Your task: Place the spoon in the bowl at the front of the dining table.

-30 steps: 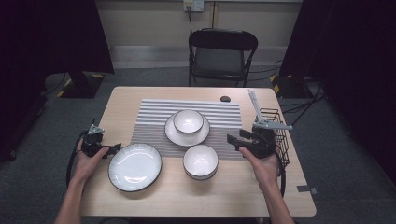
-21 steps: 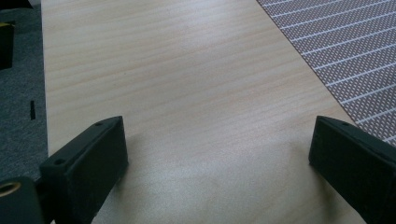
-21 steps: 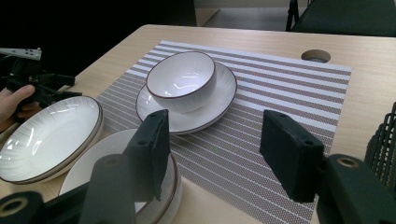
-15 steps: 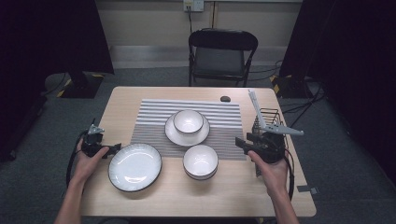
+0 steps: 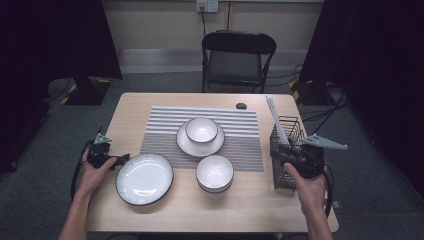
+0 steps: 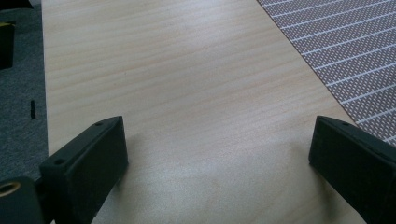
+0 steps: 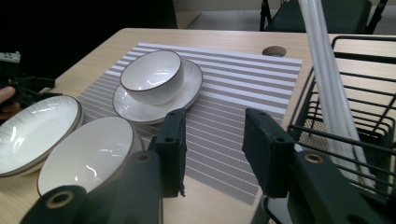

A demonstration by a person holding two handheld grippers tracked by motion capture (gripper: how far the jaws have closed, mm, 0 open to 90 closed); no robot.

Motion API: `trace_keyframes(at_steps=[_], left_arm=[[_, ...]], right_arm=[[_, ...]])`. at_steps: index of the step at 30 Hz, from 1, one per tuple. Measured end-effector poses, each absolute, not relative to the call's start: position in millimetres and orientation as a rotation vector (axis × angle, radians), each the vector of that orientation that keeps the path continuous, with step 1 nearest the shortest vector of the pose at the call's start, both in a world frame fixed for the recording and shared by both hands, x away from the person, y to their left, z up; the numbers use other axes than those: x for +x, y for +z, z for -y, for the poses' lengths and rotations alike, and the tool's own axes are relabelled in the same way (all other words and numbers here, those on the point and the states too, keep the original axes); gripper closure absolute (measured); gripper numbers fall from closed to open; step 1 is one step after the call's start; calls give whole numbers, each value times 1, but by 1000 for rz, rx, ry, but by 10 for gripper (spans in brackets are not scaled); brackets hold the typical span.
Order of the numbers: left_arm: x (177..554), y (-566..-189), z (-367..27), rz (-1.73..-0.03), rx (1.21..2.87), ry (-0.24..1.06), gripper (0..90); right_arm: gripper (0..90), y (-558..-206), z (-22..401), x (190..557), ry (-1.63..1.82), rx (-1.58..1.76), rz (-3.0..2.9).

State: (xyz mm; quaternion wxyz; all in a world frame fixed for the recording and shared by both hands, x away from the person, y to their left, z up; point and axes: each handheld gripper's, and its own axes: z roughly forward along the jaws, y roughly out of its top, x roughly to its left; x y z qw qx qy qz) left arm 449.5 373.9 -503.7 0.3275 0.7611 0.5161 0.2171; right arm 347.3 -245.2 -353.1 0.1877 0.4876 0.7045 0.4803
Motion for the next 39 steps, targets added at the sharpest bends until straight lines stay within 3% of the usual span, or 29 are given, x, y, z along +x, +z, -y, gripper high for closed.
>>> trace_keyframes(at_steps=[21, 39], left_arm=[[449, -504, -374, -1354, 1991, 570, 38], [449, -504, -374, -1356, 1988, 569, 39]], right_arm=[[721, -369, 272, 346, 1236, 1452, -1992], [753, -368, 276, 360, 1233, 1466, -2010]])
